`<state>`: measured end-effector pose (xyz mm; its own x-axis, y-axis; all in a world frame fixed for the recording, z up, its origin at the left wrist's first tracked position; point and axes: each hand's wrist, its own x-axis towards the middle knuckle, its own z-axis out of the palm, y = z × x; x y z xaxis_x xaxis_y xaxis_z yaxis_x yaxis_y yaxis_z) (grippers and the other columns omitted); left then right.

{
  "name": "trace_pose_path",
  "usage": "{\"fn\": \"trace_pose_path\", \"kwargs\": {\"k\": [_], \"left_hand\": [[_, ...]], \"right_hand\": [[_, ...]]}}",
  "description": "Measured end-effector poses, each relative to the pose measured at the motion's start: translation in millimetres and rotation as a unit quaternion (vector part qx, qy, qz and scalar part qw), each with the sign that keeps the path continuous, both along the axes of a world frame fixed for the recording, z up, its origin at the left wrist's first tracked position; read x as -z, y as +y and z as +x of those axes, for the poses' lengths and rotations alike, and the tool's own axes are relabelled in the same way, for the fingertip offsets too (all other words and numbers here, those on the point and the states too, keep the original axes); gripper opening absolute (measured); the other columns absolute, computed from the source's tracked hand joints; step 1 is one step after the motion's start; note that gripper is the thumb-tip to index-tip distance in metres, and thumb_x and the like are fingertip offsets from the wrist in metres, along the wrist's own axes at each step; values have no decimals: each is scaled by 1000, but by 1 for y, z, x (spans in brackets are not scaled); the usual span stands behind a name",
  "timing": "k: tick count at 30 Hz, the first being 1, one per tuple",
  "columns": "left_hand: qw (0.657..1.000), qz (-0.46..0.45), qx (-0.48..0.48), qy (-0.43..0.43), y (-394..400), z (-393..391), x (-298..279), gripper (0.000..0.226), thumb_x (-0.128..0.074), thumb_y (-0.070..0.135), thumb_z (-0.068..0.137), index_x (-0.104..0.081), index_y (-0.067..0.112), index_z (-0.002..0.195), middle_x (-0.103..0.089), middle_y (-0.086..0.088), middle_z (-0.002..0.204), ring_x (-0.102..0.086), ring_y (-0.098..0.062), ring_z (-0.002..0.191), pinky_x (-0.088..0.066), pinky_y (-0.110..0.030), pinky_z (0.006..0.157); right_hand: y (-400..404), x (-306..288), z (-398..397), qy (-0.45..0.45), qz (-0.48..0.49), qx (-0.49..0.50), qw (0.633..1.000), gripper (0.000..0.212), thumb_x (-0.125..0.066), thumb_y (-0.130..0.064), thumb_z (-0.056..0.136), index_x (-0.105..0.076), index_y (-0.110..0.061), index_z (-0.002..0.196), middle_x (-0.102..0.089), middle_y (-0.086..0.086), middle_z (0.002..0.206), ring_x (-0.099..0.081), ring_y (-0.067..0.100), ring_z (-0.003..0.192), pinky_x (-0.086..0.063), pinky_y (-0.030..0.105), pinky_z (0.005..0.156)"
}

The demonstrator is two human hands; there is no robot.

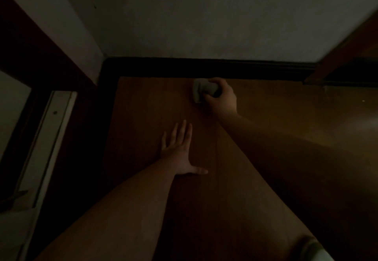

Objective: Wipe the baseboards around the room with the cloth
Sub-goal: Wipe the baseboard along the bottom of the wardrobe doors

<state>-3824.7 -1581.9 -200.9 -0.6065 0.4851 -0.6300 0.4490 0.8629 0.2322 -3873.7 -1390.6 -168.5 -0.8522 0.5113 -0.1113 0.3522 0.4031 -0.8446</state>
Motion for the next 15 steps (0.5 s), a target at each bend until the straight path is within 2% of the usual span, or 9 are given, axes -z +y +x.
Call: {"fn": "trace_pose_path", "kwargs": {"k": [4,7,13,15], "left_hand": [[1000,-7,-1,-4,0,0,-2,153,-51,102,41,59,34,123,68,10,124,51,-21,128,27,-52,104],[1000,-15,1,-9,1,-1,-4,152,-51,101,43,59,33,123,67,8,126,50,-23,129,26,-53,103],[999,-31,13,-21,1,-3,-9,150,-51,100,47,59,31,124,66,5,129,49,-25,131,23,-56,107],[999,-31,13,-18,2,-1,-9,151,-50,100,47,56,30,128,65,5,131,48,-25,132,24,-55,107]], "right_hand": [[-18,4,-24,12,-30,30,999,44,-69,-13,84,-60,-24,126,-55,7,128,-56,22,113,-48,28,88],[-13,5,-39,15,-42,66,997,42,-68,-14,83,-61,-23,124,-57,8,125,-57,23,111,-51,31,90],[49,2,-25,-5,-27,96,995,37,-68,-18,84,-63,-34,117,-63,0,120,-60,16,108,-55,29,84],[79,0,-10,-11,-3,110,994,37,-68,-19,83,-64,-35,117,-64,-2,119,-60,14,107,-52,22,80]]}}
